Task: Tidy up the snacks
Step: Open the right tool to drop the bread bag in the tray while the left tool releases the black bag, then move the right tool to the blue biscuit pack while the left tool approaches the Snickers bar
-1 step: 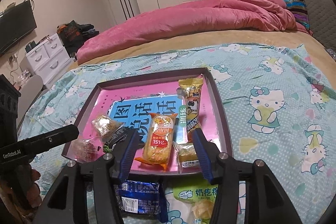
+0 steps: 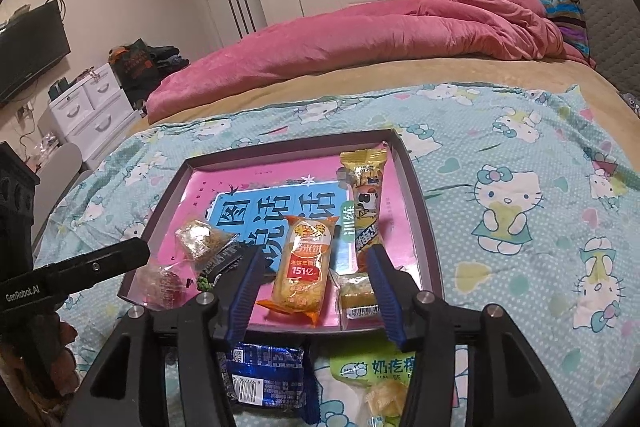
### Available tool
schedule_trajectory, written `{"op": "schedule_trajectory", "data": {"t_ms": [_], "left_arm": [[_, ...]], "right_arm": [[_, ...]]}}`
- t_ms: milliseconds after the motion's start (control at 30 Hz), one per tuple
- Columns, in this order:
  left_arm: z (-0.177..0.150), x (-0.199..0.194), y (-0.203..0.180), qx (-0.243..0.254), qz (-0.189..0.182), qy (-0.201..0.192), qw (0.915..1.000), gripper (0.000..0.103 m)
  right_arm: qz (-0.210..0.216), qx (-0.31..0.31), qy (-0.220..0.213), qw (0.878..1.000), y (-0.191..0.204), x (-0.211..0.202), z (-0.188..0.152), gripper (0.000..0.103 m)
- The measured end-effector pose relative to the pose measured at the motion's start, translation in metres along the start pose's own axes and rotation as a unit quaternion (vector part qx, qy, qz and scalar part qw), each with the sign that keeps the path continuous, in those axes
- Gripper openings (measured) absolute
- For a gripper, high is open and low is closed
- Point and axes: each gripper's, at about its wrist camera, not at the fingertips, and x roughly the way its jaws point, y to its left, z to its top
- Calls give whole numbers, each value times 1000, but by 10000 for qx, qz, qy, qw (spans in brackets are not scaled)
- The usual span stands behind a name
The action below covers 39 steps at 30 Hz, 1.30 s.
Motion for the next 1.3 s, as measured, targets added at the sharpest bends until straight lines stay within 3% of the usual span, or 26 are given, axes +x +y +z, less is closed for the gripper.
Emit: {"op": "schedule_trajectory", "data": {"t_ms": [200,500,667,1300], "left_arm": [[-1,-9,0,-15,11,-67,10000,77],[-3,-20,-6,119,187,-230,9995,81],[-2,-26,-4,128,39,-166,9998,81],[-19,-32,-3,153,239,98,9996,81]], "right_arm": [[57,33,-37,10000,1,-6,0,60],[77,-51,-28,10000,7,-10,-2,61],[74,-67,-34,9999,8,-11,-3,61],[271,-139,33,9995,16,-18,-17,66]]}}
